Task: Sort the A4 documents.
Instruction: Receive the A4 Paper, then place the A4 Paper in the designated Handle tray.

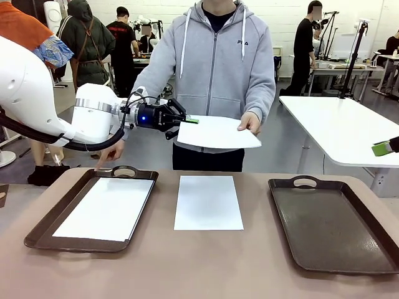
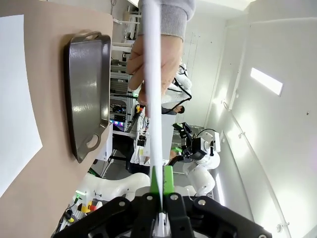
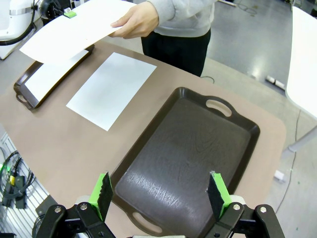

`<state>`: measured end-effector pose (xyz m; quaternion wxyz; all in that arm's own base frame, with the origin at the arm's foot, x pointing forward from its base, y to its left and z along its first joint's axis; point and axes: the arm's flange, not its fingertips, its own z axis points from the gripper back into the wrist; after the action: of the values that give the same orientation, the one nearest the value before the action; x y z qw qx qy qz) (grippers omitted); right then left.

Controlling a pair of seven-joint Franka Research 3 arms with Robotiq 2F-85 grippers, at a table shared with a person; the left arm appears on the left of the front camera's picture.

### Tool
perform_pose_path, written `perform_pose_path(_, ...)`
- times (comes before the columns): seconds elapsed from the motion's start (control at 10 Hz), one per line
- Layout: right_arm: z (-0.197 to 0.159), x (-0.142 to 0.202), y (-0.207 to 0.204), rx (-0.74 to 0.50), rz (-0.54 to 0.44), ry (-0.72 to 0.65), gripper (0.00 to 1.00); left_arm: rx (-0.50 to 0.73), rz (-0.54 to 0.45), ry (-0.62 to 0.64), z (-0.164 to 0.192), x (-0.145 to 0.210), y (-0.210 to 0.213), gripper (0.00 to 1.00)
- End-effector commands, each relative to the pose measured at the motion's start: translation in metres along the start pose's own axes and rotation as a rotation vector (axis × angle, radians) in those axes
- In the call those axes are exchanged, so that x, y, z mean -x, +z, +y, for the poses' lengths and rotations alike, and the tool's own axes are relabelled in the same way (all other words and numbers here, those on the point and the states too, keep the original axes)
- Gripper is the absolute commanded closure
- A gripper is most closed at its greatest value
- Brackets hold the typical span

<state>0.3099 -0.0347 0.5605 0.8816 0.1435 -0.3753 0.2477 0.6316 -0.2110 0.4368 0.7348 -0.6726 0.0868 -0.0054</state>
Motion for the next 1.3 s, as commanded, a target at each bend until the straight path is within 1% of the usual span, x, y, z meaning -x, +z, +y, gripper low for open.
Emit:
perform_pose_path(0.0,-0.0004,0.0006,-0.002,-0.016,-0.003,-0.001,0.0,0.01,-0.002,0.008,0.001,-0.0009,-0.0003,1.0)
perform_pose_path(1.2,-0.0004,0.0006,-0.002,-0.016,-0.003,-0.001,0.0,0.01,-0.002,0.008,0.001,-0.0009,-0.0003,1.0)
